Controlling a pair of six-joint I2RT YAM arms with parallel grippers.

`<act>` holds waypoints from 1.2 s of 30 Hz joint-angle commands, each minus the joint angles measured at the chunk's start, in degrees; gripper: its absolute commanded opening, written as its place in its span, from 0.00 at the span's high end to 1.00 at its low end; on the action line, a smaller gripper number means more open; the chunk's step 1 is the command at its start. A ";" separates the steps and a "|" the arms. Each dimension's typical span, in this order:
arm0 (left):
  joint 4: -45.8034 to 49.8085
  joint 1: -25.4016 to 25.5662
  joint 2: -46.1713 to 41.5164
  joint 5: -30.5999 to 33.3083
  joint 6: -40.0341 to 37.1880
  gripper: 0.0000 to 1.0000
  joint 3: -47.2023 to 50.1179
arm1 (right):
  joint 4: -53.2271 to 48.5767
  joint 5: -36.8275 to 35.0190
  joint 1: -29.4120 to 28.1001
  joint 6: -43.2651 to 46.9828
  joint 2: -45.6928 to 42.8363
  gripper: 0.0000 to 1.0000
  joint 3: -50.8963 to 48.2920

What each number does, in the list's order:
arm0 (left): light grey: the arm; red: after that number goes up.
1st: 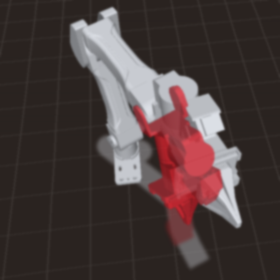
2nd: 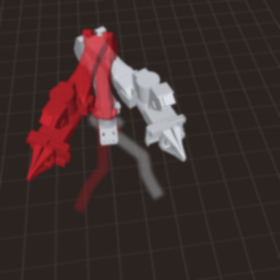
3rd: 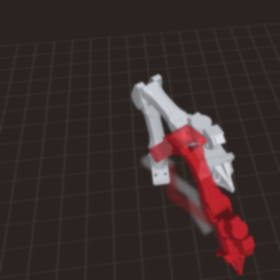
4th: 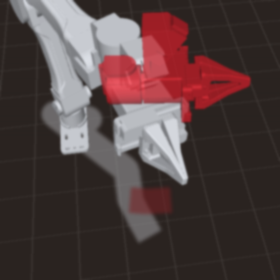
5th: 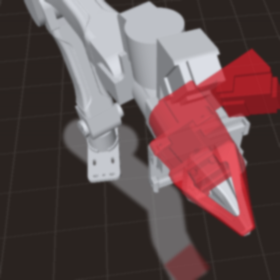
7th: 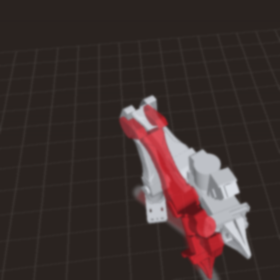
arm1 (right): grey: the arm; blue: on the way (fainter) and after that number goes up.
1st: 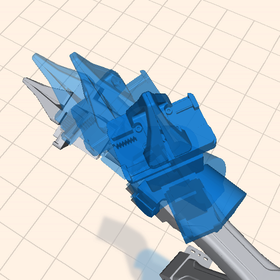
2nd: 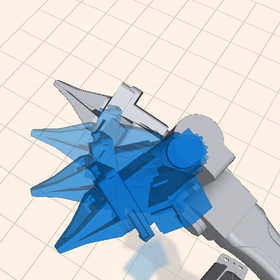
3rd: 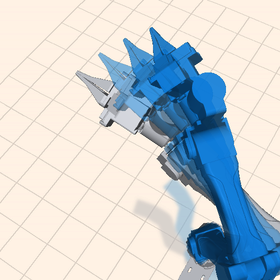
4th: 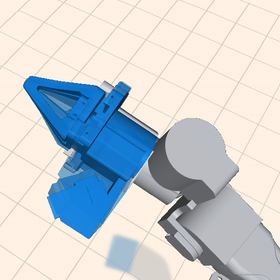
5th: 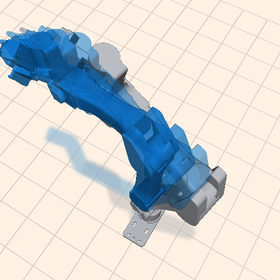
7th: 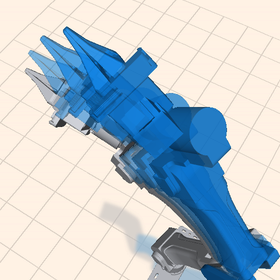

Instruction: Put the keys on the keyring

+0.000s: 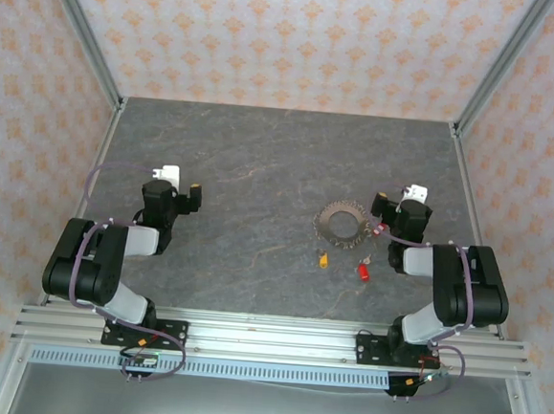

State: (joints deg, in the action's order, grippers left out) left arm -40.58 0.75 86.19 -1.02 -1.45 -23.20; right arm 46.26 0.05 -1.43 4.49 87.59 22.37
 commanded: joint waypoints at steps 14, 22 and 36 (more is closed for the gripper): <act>-1.96 0.39 -0.44 1.19 0.37 0.00 -1.23 | -0.18 0.47 0.16 -0.94 -0.10 0.01 1.02; -1.96 0.39 -0.42 1.19 0.48 0.00 -1.23 | -0.12 0.47 0.20 -0.91 -0.07 0.01 1.05; 10.53 -0.08 -6.60 1.63 2.06 0.00 -4.90 | -4.45 -2.53 -0.51 -1.68 -8.72 0.01 -0.57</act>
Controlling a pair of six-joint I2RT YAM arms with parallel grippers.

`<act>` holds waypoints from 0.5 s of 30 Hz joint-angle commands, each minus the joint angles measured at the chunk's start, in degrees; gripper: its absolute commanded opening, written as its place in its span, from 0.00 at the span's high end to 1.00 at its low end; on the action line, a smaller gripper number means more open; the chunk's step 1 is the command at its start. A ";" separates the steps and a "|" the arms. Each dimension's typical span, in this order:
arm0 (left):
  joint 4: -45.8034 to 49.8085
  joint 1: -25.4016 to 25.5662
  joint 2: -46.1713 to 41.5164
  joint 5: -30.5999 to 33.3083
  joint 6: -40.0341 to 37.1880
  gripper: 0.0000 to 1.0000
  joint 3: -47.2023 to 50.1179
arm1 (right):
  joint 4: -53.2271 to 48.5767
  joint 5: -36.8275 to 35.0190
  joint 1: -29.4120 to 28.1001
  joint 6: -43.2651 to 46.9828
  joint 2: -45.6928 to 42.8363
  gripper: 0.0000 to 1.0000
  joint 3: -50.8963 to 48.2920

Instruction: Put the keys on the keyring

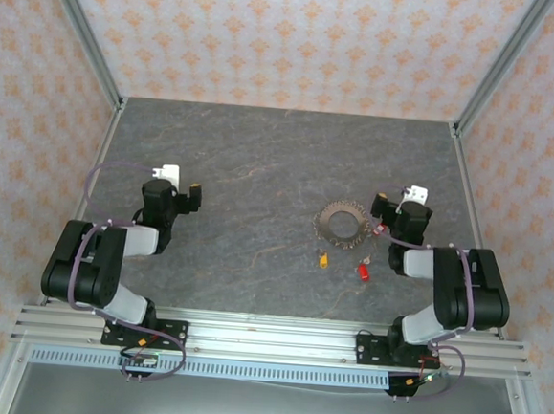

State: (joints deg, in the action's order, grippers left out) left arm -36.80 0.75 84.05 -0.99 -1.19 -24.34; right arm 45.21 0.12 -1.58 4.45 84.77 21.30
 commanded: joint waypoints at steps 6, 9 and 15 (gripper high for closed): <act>17.03 -1.02 -17.42 3.66 11.76 0.00 -5.91 | -48.85 -4.52 1.48 -13.40 -15.83 0.01 16.49; 27.28 -1.03 -23.23 12.55 21.95 0.00 -9.86 | -59.31 -0.88 2.54 -20.10 -15.69 0.01 20.68; 50.35 -1.14 -26.57 14.72 28.12 0.00 -20.93 | -66.69 6.43 3.06 -27.05 -12.11 0.01 25.14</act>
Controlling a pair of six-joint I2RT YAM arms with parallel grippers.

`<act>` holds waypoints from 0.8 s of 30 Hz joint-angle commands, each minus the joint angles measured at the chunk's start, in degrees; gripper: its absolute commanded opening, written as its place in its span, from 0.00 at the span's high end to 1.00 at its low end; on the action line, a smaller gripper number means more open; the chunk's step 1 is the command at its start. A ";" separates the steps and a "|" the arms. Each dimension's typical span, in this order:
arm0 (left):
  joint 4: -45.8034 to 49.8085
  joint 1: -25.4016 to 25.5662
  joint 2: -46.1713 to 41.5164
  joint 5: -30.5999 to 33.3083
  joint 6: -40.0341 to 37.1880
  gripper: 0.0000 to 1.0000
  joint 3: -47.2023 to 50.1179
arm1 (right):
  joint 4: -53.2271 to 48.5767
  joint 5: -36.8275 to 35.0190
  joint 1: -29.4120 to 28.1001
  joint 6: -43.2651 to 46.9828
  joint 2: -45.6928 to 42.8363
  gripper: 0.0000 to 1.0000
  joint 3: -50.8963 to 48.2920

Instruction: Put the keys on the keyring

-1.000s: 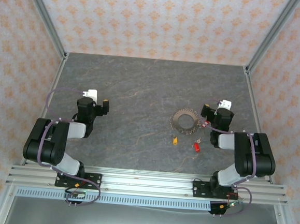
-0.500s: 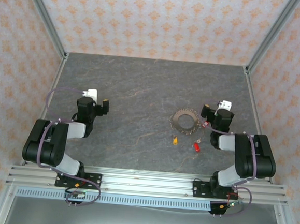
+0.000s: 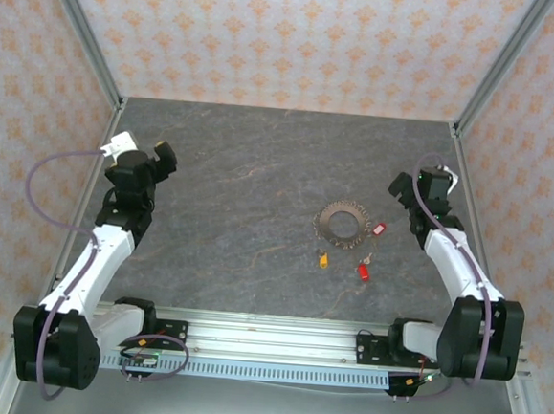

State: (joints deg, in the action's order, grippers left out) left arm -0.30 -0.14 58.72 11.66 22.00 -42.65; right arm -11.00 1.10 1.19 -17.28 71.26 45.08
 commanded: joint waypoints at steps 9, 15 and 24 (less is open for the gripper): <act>4.13 0.04 -0.04 -23.28 17.36 0.00 2.18 | -7.12 21.24 1.27 -8.01 7.54 0.14 3.71; 6.04 9.67 7.16 -30.05 16.87 0.00 -1.53 | -6.87 21.47 1.26 -8.03 12.31 0.29 5.45; 2.74 22.46 15.47 -25.78 19.46 0.00 -3.57 | -10.92 25.11 1.27 -3.69 20.18 0.46 10.87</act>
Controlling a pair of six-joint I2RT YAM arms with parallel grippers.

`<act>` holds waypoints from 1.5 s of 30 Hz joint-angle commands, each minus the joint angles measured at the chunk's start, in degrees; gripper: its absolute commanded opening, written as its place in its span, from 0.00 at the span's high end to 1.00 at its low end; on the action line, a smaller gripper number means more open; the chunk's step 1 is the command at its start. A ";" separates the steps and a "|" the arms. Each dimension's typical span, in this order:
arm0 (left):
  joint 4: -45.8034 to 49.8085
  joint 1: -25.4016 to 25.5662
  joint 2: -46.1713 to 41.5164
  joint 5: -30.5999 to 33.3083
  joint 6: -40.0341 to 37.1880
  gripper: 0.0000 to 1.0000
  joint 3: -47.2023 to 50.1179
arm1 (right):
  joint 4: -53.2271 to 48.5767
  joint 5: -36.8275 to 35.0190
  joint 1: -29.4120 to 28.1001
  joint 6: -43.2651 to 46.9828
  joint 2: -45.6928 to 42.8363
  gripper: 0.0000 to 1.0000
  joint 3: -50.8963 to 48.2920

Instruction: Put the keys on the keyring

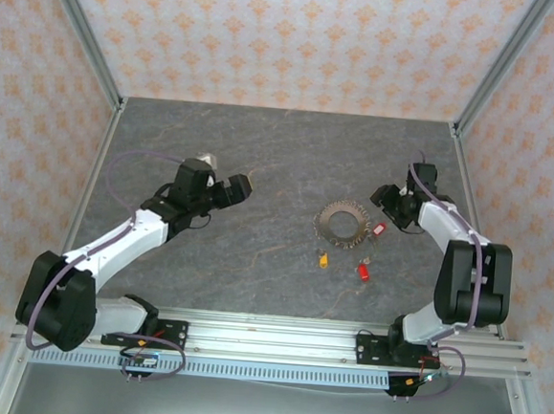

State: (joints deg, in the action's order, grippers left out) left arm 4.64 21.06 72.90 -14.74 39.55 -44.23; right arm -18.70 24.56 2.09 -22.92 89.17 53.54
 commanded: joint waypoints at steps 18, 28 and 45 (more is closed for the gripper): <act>-0.95 4.44 6.63 0.25 0.74 0.01 -5.19 | -13.20 1.61 -4.56 7.67 10.41 0.51 7.32; -1.11 4.74 9.60 -0.57 1.66 0.02 -7.45 | -7.99 9.44 -7.77 5.12 7.72 0.51 -0.17; 0.06 6.38 13.20 -0.92 3.85 0.12 -9.61 | 3.31 16.17 -13.42 -4.19 11.02 0.52 2.16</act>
State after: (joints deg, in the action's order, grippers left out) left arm 3.64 26.65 85.80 -15.05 42.19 -52.58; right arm -16.99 39.05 -10.07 -25.96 98.15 53.12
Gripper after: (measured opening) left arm 0.881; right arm 0.485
